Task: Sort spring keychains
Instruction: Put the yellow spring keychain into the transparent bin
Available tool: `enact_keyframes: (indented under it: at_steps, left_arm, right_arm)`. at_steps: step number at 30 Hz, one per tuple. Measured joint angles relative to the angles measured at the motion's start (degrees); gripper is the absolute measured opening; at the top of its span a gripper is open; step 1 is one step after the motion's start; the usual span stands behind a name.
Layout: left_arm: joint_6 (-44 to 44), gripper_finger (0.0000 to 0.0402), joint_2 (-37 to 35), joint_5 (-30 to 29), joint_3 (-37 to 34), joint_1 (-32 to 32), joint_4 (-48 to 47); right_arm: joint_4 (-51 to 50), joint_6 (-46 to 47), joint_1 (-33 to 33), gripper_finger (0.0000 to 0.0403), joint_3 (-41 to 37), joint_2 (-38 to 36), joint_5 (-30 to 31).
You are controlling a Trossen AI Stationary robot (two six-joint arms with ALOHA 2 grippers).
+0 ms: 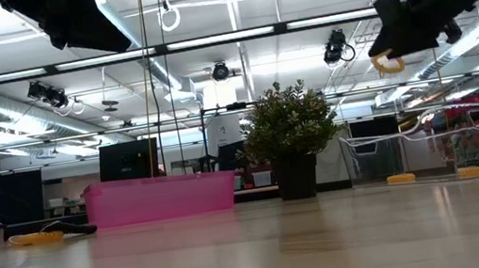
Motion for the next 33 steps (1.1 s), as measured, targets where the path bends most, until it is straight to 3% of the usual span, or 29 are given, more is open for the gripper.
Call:
enact_keyframes:
  at_steps: [3,5,9,14,20,27,33]
  left_arm:
    - [0.0,0.0126,0.0,0.0,0.0,0.0,-0.02]
    - [0.0,0.0126,0.0,0.01,0.0,0.0,-0.03]
    - [-0.04,0.0126,0.0,0.11,0.0,0.0,0.0]
    - [-0.02,0.0126,0.02,1.48,0.0,-0.02,0.0]
    - [-0.02,0.0126,0.02,1.72,0.0,-0.01,-0.01]
    - [-5.47,0.0126,0.02,9.23,0.0,0.02,-2.29]
    - [-19.09,0.0126,0.04,20.57,0.0,1.34,-15.84]
  right_arm:
    - [-8.83,8.37,-1.55,0.024,-0.03,1.1,-4.47]
    - [-12.65,8.42,-3.46,0.0236,0.75,0.98,-8.08]
    - [-6.62,1.11,-3.49,0.0231,2.95,0.0,-5.87]
    - [-10.39,8.69,-3.24,0.0231,2.6,0.75,-8.02]
    - [-7.37,8.36,-3.41,0.0231,2.6,0.68,-11.22]
    - [-5.96,7.81,-3.39,0.0231,2.6,0.7,-12.17]
    - [-6.15,8.24,-3.37,0.0231,2.6,0.7,-13.54]
